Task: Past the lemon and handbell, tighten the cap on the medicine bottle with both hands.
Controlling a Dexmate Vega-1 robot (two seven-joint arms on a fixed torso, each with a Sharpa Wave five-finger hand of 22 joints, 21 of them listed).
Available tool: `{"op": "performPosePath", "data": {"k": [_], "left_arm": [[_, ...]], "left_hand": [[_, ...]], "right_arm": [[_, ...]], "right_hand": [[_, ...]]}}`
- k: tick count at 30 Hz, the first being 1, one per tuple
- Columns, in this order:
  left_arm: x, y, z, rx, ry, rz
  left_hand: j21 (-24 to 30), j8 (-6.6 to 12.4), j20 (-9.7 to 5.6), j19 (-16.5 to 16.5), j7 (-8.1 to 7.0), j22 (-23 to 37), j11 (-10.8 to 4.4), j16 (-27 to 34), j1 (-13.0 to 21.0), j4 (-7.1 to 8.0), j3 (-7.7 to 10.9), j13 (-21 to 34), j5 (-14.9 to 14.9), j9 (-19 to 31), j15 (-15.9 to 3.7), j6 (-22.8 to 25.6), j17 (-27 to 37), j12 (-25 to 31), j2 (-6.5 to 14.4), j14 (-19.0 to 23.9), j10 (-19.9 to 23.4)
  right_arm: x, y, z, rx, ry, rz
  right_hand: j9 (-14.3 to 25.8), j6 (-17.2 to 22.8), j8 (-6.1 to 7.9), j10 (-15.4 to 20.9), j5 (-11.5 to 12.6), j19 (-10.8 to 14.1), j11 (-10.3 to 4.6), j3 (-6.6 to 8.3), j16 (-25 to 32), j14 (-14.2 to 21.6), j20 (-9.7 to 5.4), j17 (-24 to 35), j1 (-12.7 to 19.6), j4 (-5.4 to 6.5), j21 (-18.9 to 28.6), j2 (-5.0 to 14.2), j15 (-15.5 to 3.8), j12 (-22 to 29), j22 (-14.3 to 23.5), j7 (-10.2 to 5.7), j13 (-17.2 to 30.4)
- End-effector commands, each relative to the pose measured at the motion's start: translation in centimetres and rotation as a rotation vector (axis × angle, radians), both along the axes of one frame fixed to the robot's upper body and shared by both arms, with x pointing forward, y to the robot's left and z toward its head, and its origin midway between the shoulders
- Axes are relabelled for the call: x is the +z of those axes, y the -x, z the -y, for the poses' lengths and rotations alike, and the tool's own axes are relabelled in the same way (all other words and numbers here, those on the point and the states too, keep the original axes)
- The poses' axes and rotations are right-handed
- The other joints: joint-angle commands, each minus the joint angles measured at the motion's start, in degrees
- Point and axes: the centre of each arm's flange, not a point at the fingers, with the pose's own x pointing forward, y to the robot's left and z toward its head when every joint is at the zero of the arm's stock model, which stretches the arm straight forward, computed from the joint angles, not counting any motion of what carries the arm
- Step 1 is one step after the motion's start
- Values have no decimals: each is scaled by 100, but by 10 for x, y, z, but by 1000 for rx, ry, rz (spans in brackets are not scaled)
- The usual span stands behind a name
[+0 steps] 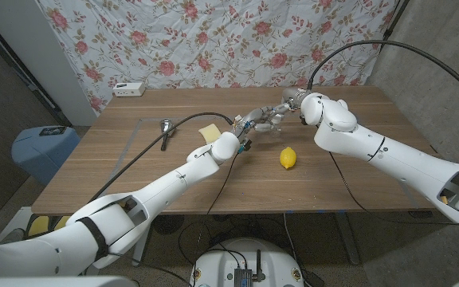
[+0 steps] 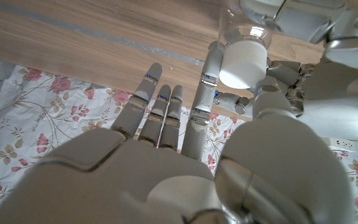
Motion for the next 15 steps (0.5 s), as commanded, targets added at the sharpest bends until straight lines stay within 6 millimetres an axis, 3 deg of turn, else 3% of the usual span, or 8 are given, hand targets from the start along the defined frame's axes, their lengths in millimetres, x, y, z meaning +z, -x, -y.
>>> {"op": "performPosePath", "data": {"k": [1,8,15], "left_arm": [[1,-2,2,2,1,-4],[2,-4,4,-2,-2,-3],[3,-5,7,-9,-5,-2]], "left_hand": [[-7,18,-21,-15,-36,5,-232,35,24,376,403,30,28,17,-310,5,23,39,73,139,251],[-7,18,-18,-17,-48,5,-238,36,19,378,400,31,27,17,-309,8,24,40,69,138,249],[-6,17,-18,-17,-42,5,-234,39,27,377,404,31,29,17,-314,10,25,38,77,143,242]], "right_arm": [[0,-3,1,7,-6,-6],[0,-4,2,13,-7,-10],[1,-2,4,22,-1,-26]], "right_hand": [[18,-339,-206,-92,26,-11,81,-71,-63,-22,66,26,-154,38,-49,-12,82,-90,25,23,24],[33,-569,-344,-191,20,-62,118,-132,-102,-61,115,30,-276,61,-75,-42,133,-157,26,71,28],[64,-1056,-610,-426,28,-175,214,-236,-174,-146,190,29,-458,68,-109,-125,261,-255,27,159,37]]}}
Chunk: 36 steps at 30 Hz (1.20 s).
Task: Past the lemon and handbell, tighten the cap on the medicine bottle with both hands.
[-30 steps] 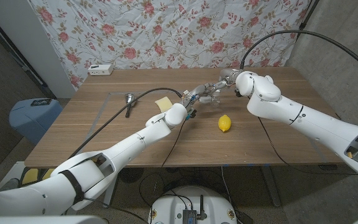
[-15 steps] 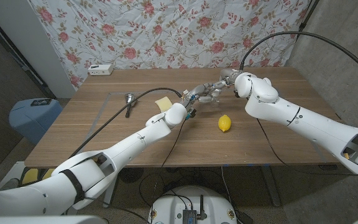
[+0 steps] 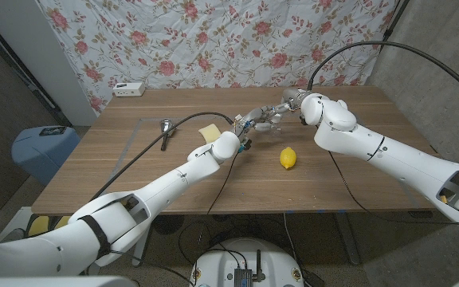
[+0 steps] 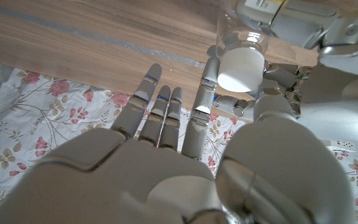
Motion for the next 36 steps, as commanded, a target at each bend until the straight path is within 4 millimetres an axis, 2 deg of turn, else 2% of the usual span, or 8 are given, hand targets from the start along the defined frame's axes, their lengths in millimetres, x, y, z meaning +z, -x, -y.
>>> {"op": "performPosePath", "data": {"k": [1,4,10,14,19,25,36], "left_arm": [[1,-2,5,-9,-6,0],[2,-3,6,-10,-6,-2],[2,-3,6,-10,-7,0],[2,-3,6,-11,-6,-2],[0,-2,6,-9,-6,-3],[0,-2,5,-7,-5,-4],[-1,0,3,-4,-4,-2]], "left_hand": [[-7,15,-16,-21,-38,5,-231,41,30,379,404,27,35,17,-309,6,23,25,71,143,239],[-5,17,-17,-18,-41,5,-233,40,32,377,405,27,35,18,-315,10,22,25,71,141,239],[-5,14,-13,-18,-43,5,-229,39,26,382,405,27,35,18,-300,6,21,28,72,140,245],[-4,13,-12,-15,-45,5,-219,38,26,382,407,27,35,18,-304,4,21,31,74,137,249],[-5,13,-9,-19,-35,5,-233,37,25,383,410,27,36,18,-298,4,20,28,77,135,242],[-6,14,-10,-24,-40,5,-230,39,32,378,411,27,36,18,-322,7,21,30,77,137,245],[-4,14,-11,-19,-45,5,-231,40,23,384,410,27,36,18,-309,10,22,34,78,137,254]], "right_arm": [[2,1,2,18,5,-23],[2,1,3,20,7,-30],[2,2,3,27,6,-33],[4,4,3,43,15,-50],[6,6,4,51,26,-67],[10,10,4,62,41,-87],[18,13,7,58,67,-130]], "right_hand": [[44,-339,-169,-168,23,-65,48,-72,-48,-59,68,15,-102,-8,-21,-37,115,-54,27,69,22],[69,-641,-297,-274,25,-131,107,-117,-81,-129,121,15,-177,-9,-33,-72,172,-71,27,126,28],[118,-977,-396,-431,38,-195,158,-142,-107,-204,164,14,-207,-29,-38,-78,244,-91,27,193,34],[158,-1450,-490,-634,53,-307,204,-169,-147,-338,237,6,-224,-68,-50,-119,330,-103,27,264,44],[162,-1864,-515,-893,69,-452,248,-119,-175,-508,306,-2,-112,-147,-62,-83,422,-115,26,283,52],[150,-2277,-515,-1147,73,-634,288,-3,-198,-731,379,-9,154,-272,-75,-38,544,-111,21,217,56],[137,-2563,-493,-1393,78,-778,305,142,-206,-945,432,-11,479,-359,-74,1,617,-110,15,178,58]]}}
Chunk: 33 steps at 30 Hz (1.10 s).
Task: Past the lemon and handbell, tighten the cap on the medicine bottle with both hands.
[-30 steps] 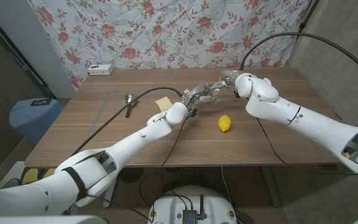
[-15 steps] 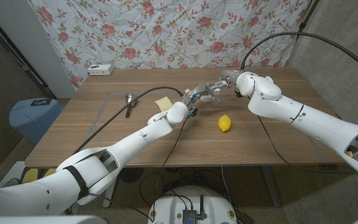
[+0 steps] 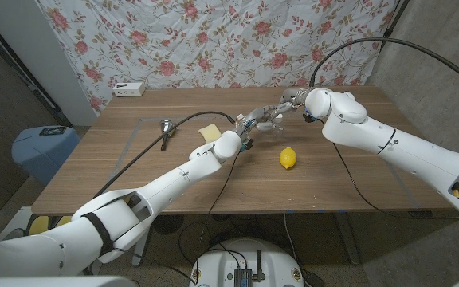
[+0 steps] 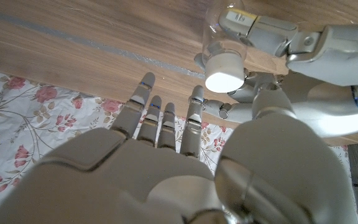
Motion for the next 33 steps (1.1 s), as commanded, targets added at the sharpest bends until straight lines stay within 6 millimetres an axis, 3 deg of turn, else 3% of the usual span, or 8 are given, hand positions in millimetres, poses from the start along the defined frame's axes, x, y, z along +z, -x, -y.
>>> {"op": "performPosePath", "data": {"k": [1,20,33], "left_arm": [[-2,1,-3,8,1,-1],[-1,2,-5,7,2,2],[0,1,-3,1,-4,3]], "left_hand": [[-4,14,-12,-19,-42,5,-229,40,38,383,410,28,29,5,-308,10,24,33,64,140,253],[-3,13,-11,-20,-43,5,-217,40,38,383,411,28,30,5,-323,12,23,33,65,141,254],[-4,12,-16,-24,-52,5,-232,42,31,386,410,28,30,5,-327,10,24,35,66,146,260]], "right_arm": [[10,4,3,1,32,-42],[10,4,0,-16,85,-75],[4,3,-1,-10,75,-40]], "right_hand": [[0,-106,11,-109,50,-63,1,75,-31,-66,20,5,131,-19,-10,7,27,-8,15,-35,32],[-10,-297,61,-336,50,-130,-41,260,-16,-243,25,4,593,-76,11,0,20,10,10,-262,34],[-14,190,276,-158,64,-19,-127,389,62,-118,-90,4,930,-52,63,-93,-120,110,10,-396,33]]}}
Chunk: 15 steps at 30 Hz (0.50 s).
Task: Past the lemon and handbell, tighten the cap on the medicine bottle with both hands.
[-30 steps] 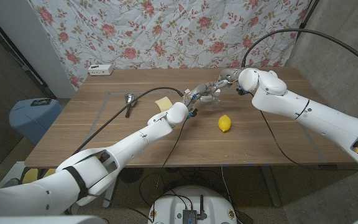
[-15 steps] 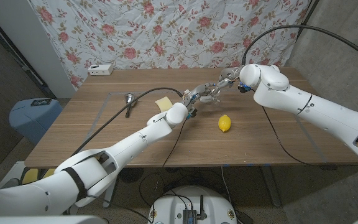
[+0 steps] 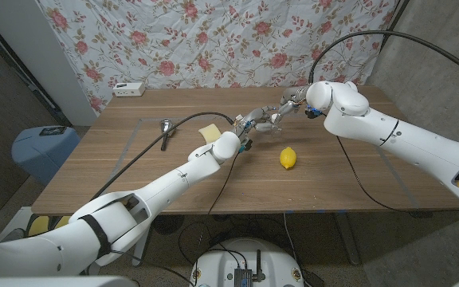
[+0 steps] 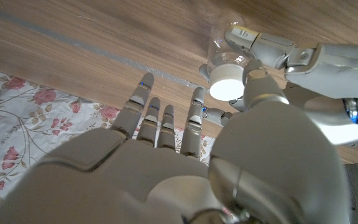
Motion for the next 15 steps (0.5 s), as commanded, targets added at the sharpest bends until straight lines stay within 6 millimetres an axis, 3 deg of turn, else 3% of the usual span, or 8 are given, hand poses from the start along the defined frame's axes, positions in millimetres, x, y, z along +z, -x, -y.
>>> {"op": "performPosePath", "data": {"k": [1,15], "left_arm": [[2,0,1,-5,-6,3],[2,0,4,-6,-9,1]], "left_hand": [[-5,12,-19,-27,-49,5,-236,51,27,388,411,29,25,16,-322,10,21,45,69,147,258],[-5,14,-11,-29,-46,5,-232,48,32,385,420,29,27,16,-330,17,20,45,78,147,261]], "right_arm": [[-4,0,-1,5,-5,22],[-4,-1,-1,18,-23,35]], "right_hand": [[12,168,67,66,20,57,-24,59,35,27,-45,2,82,13,35,-9,-61,43,10,-63,6],[12,416,148,133,20,107,-48,102,53,76,-76,9,138,54,48,-10,-103,61,11,-74,5]]}}
